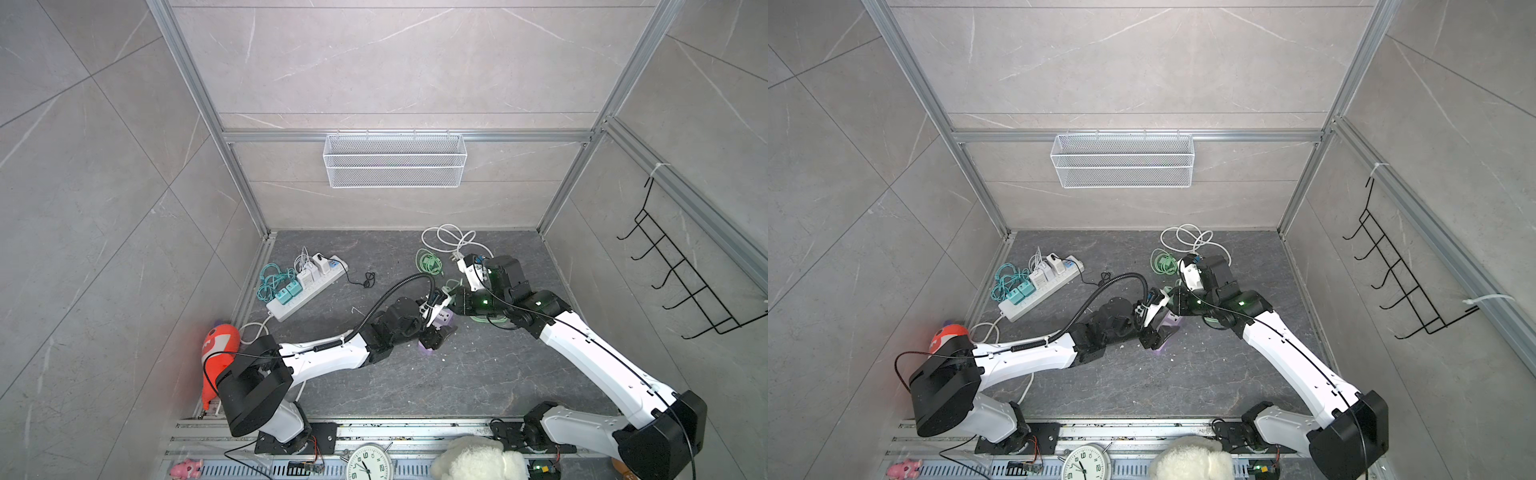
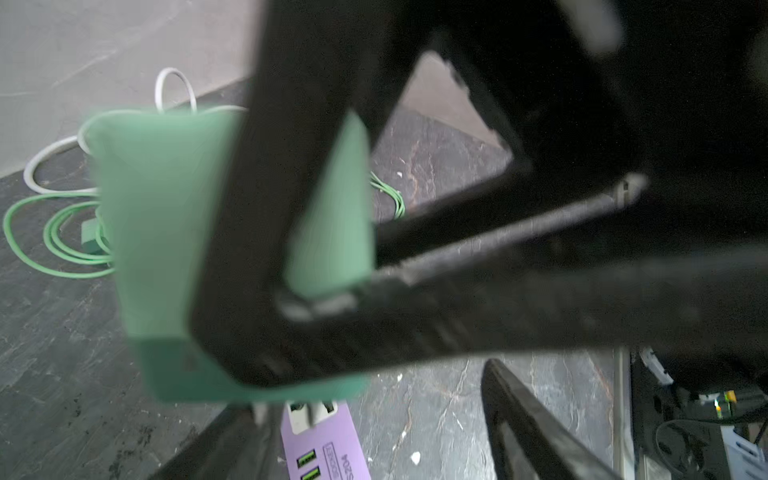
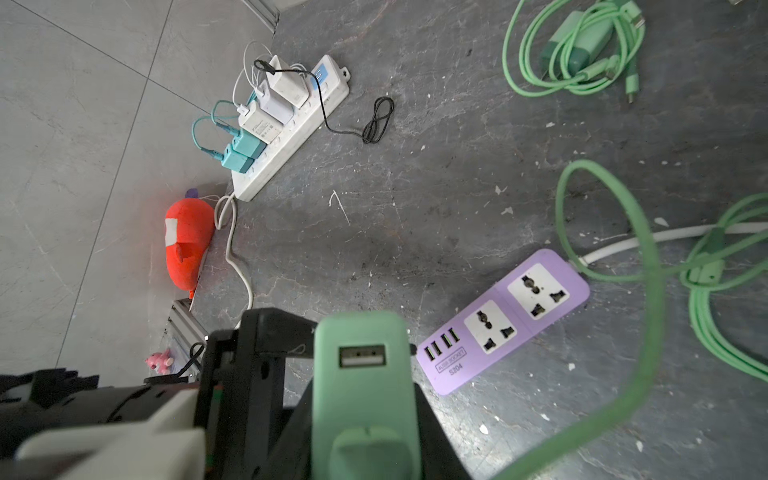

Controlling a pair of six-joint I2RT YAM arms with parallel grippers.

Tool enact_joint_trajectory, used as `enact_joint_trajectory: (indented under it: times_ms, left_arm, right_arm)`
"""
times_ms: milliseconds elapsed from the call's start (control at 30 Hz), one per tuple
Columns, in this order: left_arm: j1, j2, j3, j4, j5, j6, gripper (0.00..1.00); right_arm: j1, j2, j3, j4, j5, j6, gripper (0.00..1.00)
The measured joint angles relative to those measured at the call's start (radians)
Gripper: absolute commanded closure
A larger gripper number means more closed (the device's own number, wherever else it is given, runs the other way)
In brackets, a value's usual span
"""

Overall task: Insert the plug
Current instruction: 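Hold the green charger with both grippers above the purple strip, then open the left gripper and draw it back while the right holds the charger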

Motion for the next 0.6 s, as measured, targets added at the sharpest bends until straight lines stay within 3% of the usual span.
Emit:
enact_joint_trajectory:
  times_ms: [133, 400, 600]
  left_arm:
    - [-0.003, -0.057, -0.010, -0.095, -0.066, 0.008, 0.20]
    - [0.021, -0.207, -0.153, -0.127, -0.269, -0.010, 0.25]
    - [0.098, -0.212, -0.218, -0.140, -0.307, -0.058, 0.33]
  right_arm:
    - [0.000, 0.029, 0.003, -0.002, 0.063, 0.005, 0.92]
    - [0.014, 0.110, -0.018, 0.006, 0.254, 0.080, 0.93]
    - [0.112, 0.191, -0.032, -0.003, 0.434, 0.175, 0.93]
